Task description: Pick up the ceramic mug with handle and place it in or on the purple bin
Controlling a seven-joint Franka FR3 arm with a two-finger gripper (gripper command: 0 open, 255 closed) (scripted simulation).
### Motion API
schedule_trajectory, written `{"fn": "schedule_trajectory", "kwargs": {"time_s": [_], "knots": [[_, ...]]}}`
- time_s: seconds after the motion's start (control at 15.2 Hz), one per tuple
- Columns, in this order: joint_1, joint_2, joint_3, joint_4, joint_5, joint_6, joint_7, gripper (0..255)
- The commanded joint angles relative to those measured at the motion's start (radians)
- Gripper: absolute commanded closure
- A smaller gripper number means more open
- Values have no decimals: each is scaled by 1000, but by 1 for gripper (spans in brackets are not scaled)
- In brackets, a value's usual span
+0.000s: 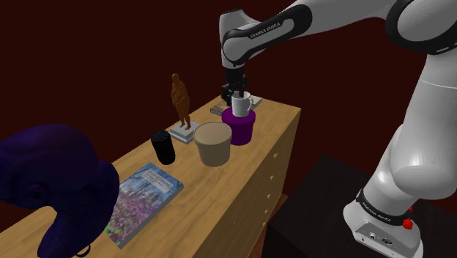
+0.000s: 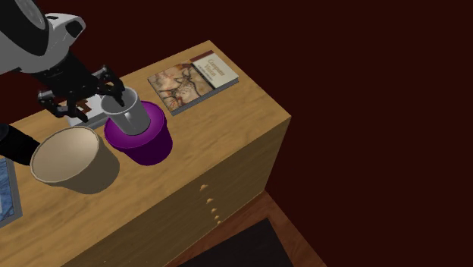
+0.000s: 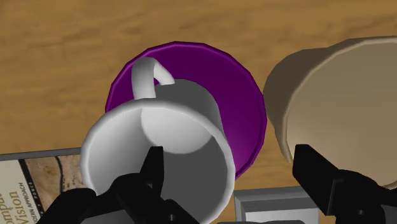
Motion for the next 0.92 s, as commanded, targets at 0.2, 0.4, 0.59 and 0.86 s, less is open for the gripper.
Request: {"fn": "schedule_trajectory", "kwargs": {"time_s": [0.2, 0.4, 0.59, 0.86], "knots": [[3, -16, 2, 47, 1, -63, -1, 0], [5, -25, 4, 95, 2, -120, -2, 0], [5, -25, 4, 95, 2, -120, -2, 0], [5, -25, 4, 95, 2, -120, -2, 0]]}}
